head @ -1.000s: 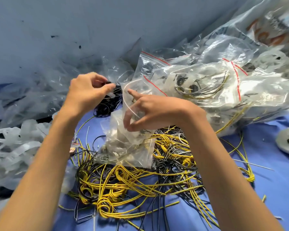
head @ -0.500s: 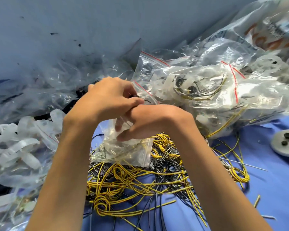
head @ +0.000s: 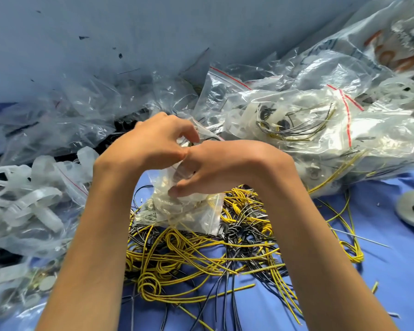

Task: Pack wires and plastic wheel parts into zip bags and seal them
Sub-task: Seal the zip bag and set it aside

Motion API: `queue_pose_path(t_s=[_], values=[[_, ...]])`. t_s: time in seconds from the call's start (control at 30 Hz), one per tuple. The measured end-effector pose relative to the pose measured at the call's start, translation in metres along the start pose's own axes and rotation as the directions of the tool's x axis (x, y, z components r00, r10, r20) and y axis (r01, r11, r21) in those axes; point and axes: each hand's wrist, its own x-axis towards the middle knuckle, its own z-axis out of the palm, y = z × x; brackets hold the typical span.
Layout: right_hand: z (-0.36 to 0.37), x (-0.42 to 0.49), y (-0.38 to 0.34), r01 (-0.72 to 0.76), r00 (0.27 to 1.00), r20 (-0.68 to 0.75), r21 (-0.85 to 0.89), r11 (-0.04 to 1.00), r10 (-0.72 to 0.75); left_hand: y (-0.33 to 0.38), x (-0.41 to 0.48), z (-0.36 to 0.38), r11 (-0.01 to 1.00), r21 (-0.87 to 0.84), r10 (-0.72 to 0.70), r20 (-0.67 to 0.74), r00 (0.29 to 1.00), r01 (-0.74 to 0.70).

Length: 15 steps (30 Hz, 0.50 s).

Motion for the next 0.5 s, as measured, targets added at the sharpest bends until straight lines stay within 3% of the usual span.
queue_pose_path(t_s=[0.17, 0.23, 0.37, 0.43, 0.5], values=[[-0.008, -0.01, 0.013, -0.004, 1.0, -0.006, 0.053, 0.999, 0.005, -0.005, -0.005, 0.0, 0.996, -0.053, 0.079, 0.336, 0.938, -0.065], [-0.01, -0.014, 0.02, -0.017, 0.999, -0.032, 0.088, 0.996, 0.02, -0.007, -0.005, 0.0, 0.996, -0.057, 0.083, 0.378, 0.922, -0.066], [-0.013, -0.02, 0.035, -0.036, 0.998, -0.052, 0.162, 0.986, 0.045, -0.016, -0.006, -0.004, 0.983, -0.172, 0.115, 0.318, 0.941, -0.062], [-0.013, -0.021, 0.041, -0.05, 0.997, -0.048, 0.189, 0.981, 0.06, -0.025, -0.01, -0.007, 0.935, -0.352, 0.129, 0.206, 0.97, -0.05], [-0.014, -0.022, 0.046, -0.056, 0.997, -0.048, 0.22, 0.974, 0.068, -0.035, -0.011, -0.006, 0.812, -0.583, 0.061, 0.021, 0.998, -0.037]])
